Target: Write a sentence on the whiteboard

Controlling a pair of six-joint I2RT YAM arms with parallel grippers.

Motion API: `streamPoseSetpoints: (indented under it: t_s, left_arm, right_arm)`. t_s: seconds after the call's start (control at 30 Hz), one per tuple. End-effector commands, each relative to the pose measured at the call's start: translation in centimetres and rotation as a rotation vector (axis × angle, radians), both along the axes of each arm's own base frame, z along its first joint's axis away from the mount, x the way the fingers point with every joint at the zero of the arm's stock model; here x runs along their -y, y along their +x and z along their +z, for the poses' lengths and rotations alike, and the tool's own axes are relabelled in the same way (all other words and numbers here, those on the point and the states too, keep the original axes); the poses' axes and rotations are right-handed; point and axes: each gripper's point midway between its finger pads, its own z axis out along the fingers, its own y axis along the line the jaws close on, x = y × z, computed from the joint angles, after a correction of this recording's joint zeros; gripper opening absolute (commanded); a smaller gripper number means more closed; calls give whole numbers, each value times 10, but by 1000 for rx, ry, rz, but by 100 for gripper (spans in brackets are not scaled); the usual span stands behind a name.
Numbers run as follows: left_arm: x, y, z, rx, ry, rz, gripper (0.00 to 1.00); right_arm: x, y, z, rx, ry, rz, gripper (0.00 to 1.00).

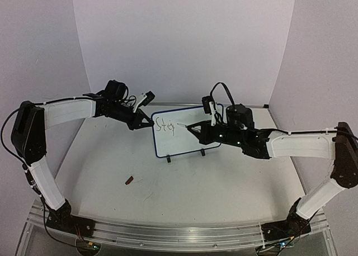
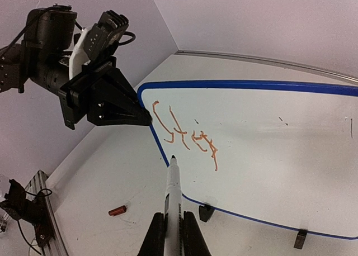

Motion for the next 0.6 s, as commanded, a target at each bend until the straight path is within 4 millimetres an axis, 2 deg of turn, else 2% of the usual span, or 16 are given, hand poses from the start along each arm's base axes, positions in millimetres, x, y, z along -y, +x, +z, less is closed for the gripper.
streamPoseSetpoints:
  t_s: [0.0,0.23,0.57]
  left_arm:
    - [-4,-5,-28,-46,95,0,0]
    - [-3,-7,-30,-48,103,-4,0]
    - [-3,-8,-29,-46,102,-6,0]
  right_arm:
    - [11,-7,-1,-18,-8,62,0]
    - [22,2,-7,-48,6,114,0]
    - [33,42,-17,-33,-4,-3,0]
